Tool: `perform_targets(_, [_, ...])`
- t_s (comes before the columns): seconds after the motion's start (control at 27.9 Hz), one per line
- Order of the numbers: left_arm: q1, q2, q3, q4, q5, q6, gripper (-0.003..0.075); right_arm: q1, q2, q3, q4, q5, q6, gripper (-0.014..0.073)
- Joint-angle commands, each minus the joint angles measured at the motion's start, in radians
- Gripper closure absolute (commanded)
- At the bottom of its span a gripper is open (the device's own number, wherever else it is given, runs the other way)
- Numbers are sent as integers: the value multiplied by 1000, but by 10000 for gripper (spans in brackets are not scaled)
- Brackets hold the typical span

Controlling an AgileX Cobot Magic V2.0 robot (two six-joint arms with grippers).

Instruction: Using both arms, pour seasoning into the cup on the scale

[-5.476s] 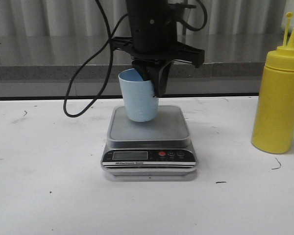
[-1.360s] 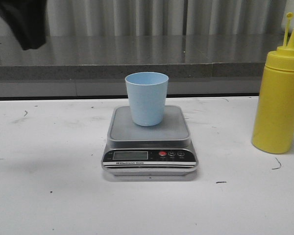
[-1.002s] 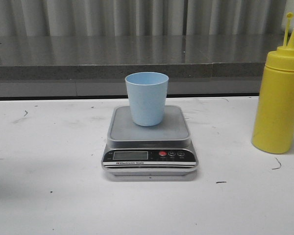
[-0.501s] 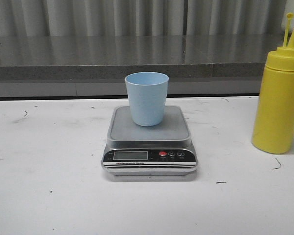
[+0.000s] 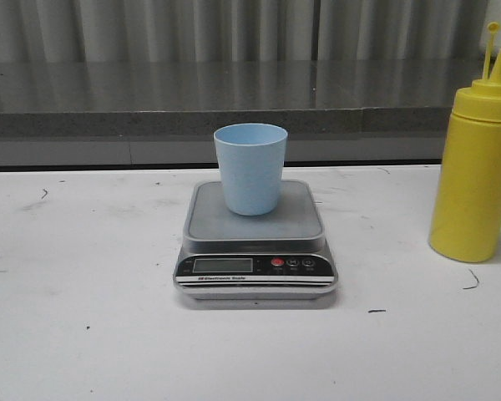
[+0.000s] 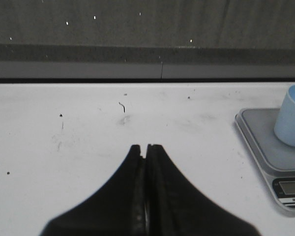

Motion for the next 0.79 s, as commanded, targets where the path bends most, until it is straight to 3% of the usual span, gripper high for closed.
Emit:
perform_targets(0.0, [0,-95,-3,5,-105,-10,740,-3,14,-33,-7,-74,-1,-15])
perform_targets(0.36, [0,-186,20,5,-110,-10,740,-3,54,-33,-3,-94,-1,-15])
perform_targets(0.75, [0,-184,20,5,-110,-10,740,14,310,-33,4,-219,-1,-15])
